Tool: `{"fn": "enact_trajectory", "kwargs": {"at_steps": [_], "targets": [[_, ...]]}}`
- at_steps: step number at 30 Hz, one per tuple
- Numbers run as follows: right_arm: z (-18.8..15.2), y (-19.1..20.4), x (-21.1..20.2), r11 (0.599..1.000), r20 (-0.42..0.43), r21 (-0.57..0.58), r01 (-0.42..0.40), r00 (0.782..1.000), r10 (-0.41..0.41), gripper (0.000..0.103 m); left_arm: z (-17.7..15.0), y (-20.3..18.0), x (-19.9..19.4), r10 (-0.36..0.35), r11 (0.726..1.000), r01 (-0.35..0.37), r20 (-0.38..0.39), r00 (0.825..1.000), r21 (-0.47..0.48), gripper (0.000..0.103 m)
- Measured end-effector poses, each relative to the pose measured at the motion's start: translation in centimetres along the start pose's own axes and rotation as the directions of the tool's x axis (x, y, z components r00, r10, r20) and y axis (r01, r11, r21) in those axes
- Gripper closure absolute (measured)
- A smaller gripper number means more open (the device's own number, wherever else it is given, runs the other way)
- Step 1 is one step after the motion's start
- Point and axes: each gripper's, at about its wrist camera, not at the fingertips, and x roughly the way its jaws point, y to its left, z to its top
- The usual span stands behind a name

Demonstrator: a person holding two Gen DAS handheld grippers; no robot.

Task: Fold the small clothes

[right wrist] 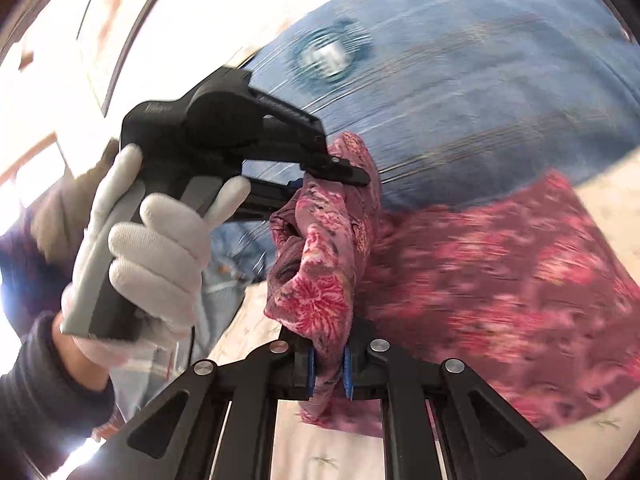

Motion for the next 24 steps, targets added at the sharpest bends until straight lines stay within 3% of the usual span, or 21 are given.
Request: {"fn": "enact_trajectory", "kwargs": {"at_steps": [5,8,11,13,15,16,19,21,24], "targets": [[1.1,-5.7,-2.9,0.993,0.037,0.116,0.011,0.999,-0.015,0.094,-0.4,-4.6,5.0,0.002,1.0,0.0,-0.072,0.997,0.026,0.09],[1.0,-8.8,-4.7,0.98,0.052,0.198,0.014,0.998,-0.024,0.094,-1.0,-7.1,9.4,0.057,0.997,-0.049,-0.13,0.99,0.066,0.09],[0.4,-12.5,-4.8,0.939,0.035,0.345,0.004,0.999,-0.017,0.094,-1.7,-7.5,12.4,0.135,0.989,-0.12,-0.176,0.975,0.091,0.089],[-0.1,-15.0,-4.3,0.893,-0.004,0.45,-0.003,1.0,0.005,0.087,-1.7,-8.4,12.7,0.169,0.981,-0.151,-0.16,0.973,0.121,0.085],[-0.3,-16.4,-3.8,0.862,-0.048,0.506,0.011,0.999,0.016,0.084,-1.3,-9.1,12.7,0.156,0.983,-0.133,-0.19,0.969,0.126,0.064],[-0.2,-16.7,-3.5,0.856,-0.066,0.517,0.016,0.998,0.021,0.083,-1.2,-9.3,12.8,0.155,0.983,-0.131,-0.2,0.968,0.125,0.063],[-0.1,-17.0,-3.5,0.851,-0.04,0.525,-0.013,0.998,0.04,0.084,-1.2,-10.2,13.0,0.208,0.972,-0.18,-0.197,0.958,0.153,0.067],[0.0,-17.2,-3.6,0.849,-0.011,0.527,-0.052,0.998,0.068,0.091,-1.6,-11.3,13.3,0.254,0.955,-0.223,-0.153,0.955,0.193,0.086],[0.1,-17.8,-5.1,0.81,0.087,0.565,-0.156,0.988,0.13,0.094,-2.1,-12.6,13.2,0.197,0.969,-0.17,-0.142,0.97,0.181,0.091]]}}
